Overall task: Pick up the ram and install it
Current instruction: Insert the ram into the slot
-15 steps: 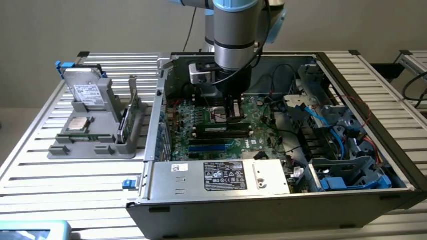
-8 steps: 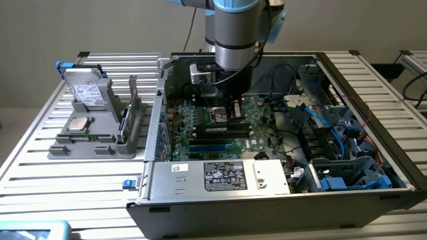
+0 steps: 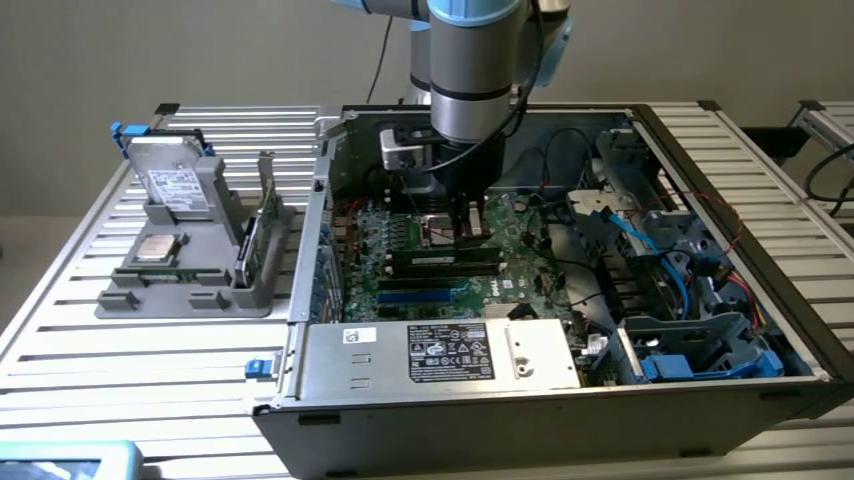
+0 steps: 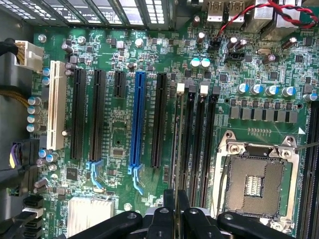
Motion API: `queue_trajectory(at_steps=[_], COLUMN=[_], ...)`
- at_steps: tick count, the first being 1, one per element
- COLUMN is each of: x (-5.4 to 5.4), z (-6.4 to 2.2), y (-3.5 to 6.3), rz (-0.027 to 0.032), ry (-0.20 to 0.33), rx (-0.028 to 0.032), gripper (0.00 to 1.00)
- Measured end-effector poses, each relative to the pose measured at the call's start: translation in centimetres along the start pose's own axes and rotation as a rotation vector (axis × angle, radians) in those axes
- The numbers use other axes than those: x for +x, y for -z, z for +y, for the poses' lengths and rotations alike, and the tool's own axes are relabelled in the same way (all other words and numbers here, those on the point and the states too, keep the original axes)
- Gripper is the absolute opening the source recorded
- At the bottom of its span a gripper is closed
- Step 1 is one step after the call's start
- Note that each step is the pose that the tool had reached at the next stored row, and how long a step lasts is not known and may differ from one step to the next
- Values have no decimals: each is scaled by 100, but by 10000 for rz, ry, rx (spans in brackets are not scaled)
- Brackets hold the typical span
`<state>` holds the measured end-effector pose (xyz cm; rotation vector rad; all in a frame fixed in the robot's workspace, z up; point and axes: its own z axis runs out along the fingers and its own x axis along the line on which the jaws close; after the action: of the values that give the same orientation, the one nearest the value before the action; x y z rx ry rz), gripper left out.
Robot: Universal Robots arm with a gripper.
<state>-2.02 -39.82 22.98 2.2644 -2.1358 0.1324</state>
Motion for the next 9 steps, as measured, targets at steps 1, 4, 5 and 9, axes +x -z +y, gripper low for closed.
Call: queue_trajectory(at_steps=[1,4,5,9], x=[0,0,-1,-1], z=[0,2,3,4], y=[-1,-5,-5,-7], rz=[0,-4,-5,-10], ry=[-2,-21,-29,-78], rx=[0,-1,-2,-5], gripper=[14,14,14,14])
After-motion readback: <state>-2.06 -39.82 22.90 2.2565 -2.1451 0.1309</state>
